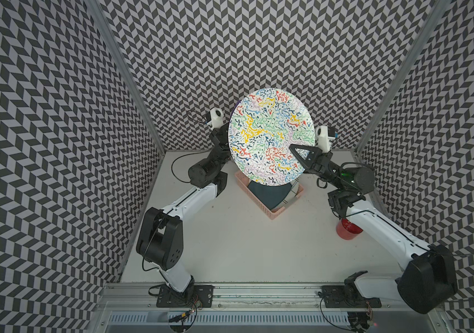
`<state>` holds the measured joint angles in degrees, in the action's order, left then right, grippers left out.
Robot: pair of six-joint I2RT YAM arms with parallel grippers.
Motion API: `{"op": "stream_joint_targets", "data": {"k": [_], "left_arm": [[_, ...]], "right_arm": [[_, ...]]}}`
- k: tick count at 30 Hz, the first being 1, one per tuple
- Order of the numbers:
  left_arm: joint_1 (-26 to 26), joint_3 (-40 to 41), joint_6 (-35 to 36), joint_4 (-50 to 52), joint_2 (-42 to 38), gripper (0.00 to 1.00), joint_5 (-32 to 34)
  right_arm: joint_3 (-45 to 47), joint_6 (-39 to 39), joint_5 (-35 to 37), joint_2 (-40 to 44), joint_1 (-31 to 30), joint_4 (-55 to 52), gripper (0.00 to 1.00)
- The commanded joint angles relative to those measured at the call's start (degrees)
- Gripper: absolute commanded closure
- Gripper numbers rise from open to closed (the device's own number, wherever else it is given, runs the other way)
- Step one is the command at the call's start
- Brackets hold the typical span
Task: Wipe the wet plate dry
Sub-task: Wipe the plate with towel.
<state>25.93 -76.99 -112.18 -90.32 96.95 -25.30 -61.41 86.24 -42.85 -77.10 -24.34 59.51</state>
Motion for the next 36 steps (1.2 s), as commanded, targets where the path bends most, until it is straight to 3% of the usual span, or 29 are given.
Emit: {"op": "stream_joint_targets", "data": {"k": [1, 5, 10, 15, 18, 21, 27, 32, 36], "left_arm": [[4.4, -3.2, 1.5, -0.6, 0.6, 1.0, -4.2], [7.8, -3.1, 4.6, 1.7, 0.5, 1.0, -8.3], [4.7, -0.4, 1.7, -2.0, -1.4, 1.0, -3.7], [1.7, -2.7, -1.5, -3.2, -1.2, 1.0, -0.5], [3.5, -5.0, -0.5, -1.5, -0.2, 1.0, -2.0], [7.3, -6.1, -0.1, -1.3, 0.9, 1.0, -3.5], [11.9, -4.6, 6.4, 4.8, -1.8, 1.0, -9.5], [10.6, -1.1, 8.9, 5.7, -5.3, 1.0, -10.3], [6.3, 1.2, 8.0, 4.5, -8.0, 1.0, -10.2]], "right_arm": [[-5.6, -2.7, 3.2, -2.4, -0.8, 0.4, 1.0], [-14.0, -2.4, 4.5, -6.1, 3.4, -2.3, 1.0], [-10.9, -3.5, 5.5, -2.7, 7.4, -5.0, 1.0], [-2.9, -6.4, 4.0, 2.2, 2.4, -7.6, 1.0], [-2.7, -7.0, 5.1, 1.3, -2.8, -6.9, 1.0], [-7.5, -7.5, 6.5, -1.9, -3.9, -6.7, 1.0], [-19.8, -8.2, 11.6, -8.2, 0.8, -8.3, 1.0], [-19.8, -8.5, 14.7, -7.7, 6.1, -9.3, 1.0], [-15.9, -10.7, 15.2, -4.7, 9.1, -13.3, 1.0]]}}
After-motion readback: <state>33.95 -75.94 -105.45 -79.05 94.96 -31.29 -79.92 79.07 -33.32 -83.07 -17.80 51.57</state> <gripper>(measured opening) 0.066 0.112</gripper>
